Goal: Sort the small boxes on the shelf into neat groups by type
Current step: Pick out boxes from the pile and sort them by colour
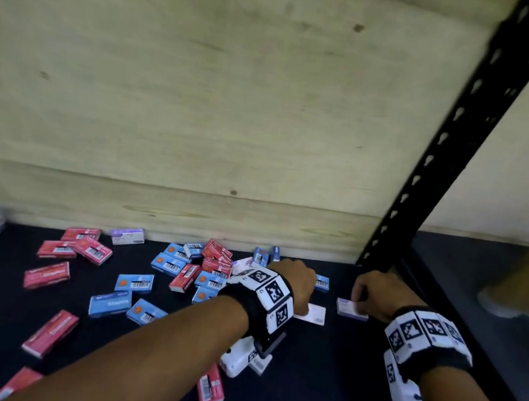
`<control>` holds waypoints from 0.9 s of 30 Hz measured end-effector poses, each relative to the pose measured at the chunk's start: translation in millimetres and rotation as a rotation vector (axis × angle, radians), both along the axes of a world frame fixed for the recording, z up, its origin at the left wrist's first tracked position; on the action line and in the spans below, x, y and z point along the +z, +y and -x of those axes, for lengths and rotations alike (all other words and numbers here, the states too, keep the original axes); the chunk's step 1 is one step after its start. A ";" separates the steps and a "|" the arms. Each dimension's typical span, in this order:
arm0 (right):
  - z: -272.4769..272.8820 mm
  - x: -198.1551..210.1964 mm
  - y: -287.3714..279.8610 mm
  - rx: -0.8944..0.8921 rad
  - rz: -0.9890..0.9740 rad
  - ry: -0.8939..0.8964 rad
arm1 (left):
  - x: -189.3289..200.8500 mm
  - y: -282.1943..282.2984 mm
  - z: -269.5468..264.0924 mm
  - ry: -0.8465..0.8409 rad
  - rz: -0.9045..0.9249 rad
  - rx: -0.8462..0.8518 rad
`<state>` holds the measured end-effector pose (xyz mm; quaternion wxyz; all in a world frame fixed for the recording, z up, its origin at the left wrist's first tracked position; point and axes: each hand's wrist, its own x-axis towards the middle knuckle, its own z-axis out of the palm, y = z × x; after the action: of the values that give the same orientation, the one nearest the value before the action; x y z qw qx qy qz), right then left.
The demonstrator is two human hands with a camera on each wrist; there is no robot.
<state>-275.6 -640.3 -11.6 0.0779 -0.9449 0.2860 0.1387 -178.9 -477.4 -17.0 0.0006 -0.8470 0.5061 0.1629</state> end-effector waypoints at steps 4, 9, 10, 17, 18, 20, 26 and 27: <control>-2.4 -1.8 -1.0 -0.009 -0.002 0.007 | 0.4 -9.4 6.9 -0.098 -0.038 0.010; -0.8 -4.1 -3.1 -0.042 0.006 0.008 | 1.6 -14.1 5.9 -0.102 -0.068 0.029; -0.2 -4.4 -3.1 -0.052 0.013 0.012 | 1.0 -13.5 5.3 -0.095 -0.075 0.016; 9.8 -2.4 3.3 -0.108 0.037 -0.001 | 1.4 5.6 -9.1 0.042 0.041 -0.043; 11.3 -1.9 4.4 -0.112 0.035 -0.005 | 4.9 12.4 -11.8 0.090 0.060 -0.034; 12.2 0.6 7.5 -0.114 0.024 -0.009 | 14.2 28.2 -18.5 0.184 0.118 0.012; 0.3 19.1 38.3 0.011 0.051 -0.039 | 32.5 78.8 -54.6 0.067 0.126 0.095; -2.5 23.1 47.3 0.060 0.036 -0.059 | 32.3 84.9 -59.2 0.043 0.106 0.109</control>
<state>-273.1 -593.0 11.5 0.0651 -0.9580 0.2576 0.1077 -119.7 -392.5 15.3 -0.0640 -0.8685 0.4668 0.1538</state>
